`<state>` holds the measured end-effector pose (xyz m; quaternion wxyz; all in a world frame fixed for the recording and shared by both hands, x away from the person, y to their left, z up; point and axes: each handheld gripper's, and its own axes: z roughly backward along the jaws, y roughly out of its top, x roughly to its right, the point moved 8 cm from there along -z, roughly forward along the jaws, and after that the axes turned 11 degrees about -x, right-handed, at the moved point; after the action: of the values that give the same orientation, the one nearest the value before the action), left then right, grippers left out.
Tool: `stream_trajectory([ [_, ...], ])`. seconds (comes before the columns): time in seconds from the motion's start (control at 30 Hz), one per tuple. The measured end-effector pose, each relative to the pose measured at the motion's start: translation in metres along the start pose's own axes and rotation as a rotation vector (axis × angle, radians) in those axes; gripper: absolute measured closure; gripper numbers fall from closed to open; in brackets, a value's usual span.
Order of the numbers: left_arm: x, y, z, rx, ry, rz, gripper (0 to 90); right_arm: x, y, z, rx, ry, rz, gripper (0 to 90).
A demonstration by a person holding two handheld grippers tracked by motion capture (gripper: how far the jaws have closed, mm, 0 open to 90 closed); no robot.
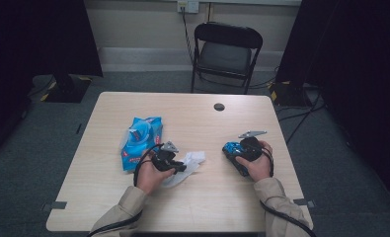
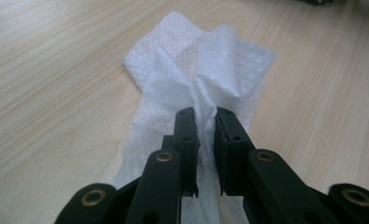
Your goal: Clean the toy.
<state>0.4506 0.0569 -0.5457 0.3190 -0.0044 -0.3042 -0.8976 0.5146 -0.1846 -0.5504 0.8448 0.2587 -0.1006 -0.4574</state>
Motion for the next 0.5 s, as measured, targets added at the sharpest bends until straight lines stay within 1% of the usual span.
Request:
stream_trajectory([
  [0.1,-0.0013,0.0007,-0.0003,-0.009,0.012,-0.002,79.9,-0.0005,0.0025,-0.0015,0.0,-0.01,0.015,24.8],
  [0.17,-0.0024,0.0014,-0.0012,-0.013,0.023,-0.009,79.4,-0.0007,0.0034,-0.0036,-0.014,-0.013,0.019,24.8],
  [0.27,-0.0023,0.0008,-0.0023,-0.014,0.023,-0.01,77.9,-0.0011,0.0056,-0.0057,-0.019,-0.023,0.029,24.7],
  [0.33,-0.0026,0.0006,-0.0023,-0.006,0.021,-0.002,77.6,-0.0013,0.0065,-0.0066,-0.019,-0.026,0.036,24.7],
  [0.5,-0.0019,0.0003,-0.0025,-0.01,0.024,-0.013,77.5,-0.0005,0.0077,-0.008,-0.027,-0.027,0.037,24.6],
])
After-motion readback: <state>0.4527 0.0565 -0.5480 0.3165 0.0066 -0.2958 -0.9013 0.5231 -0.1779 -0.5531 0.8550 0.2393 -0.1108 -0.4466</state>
